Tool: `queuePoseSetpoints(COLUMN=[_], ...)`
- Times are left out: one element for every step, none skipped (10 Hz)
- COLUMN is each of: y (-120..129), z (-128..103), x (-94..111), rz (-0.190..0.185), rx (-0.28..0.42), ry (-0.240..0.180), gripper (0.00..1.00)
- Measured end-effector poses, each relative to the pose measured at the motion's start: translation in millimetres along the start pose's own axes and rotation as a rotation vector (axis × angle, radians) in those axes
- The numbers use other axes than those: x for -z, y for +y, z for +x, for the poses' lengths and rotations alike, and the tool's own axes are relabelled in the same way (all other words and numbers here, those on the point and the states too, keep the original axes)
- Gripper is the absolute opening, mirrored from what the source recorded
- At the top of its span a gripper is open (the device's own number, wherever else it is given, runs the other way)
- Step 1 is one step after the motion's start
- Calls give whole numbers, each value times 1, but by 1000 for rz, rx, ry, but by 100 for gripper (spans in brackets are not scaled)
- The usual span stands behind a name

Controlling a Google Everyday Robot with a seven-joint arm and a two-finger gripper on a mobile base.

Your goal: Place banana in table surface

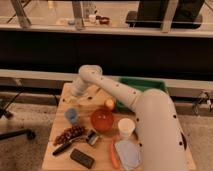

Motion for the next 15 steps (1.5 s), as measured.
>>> queuePoseSetpoints(y=[0,-1,-1,-1,-1,0,0,1,2,4,5,6,8,9,11], z=[2,8,12,15,20,24,28,30,32,35,37,37,36,34,33], x=[-7,-15,-23,-29,-36,-41,-44,-47,-51,-52,-53,-52,-51,-49,-46], rz=[-7,-16,-22,-27,-34,-39,-44,-48,-53,-57,-58,-59,-60,-60,-58], rx=[1,2,2,3,3,2,0,-1,-2,-3,-2,5,11,18,25], ry=[7,15,21,25,32,36,39,41,44,47,49,52,55,57,59], gripper=[0,0,0,0,0,0,0,0,0,1,4,15,26,35,46])
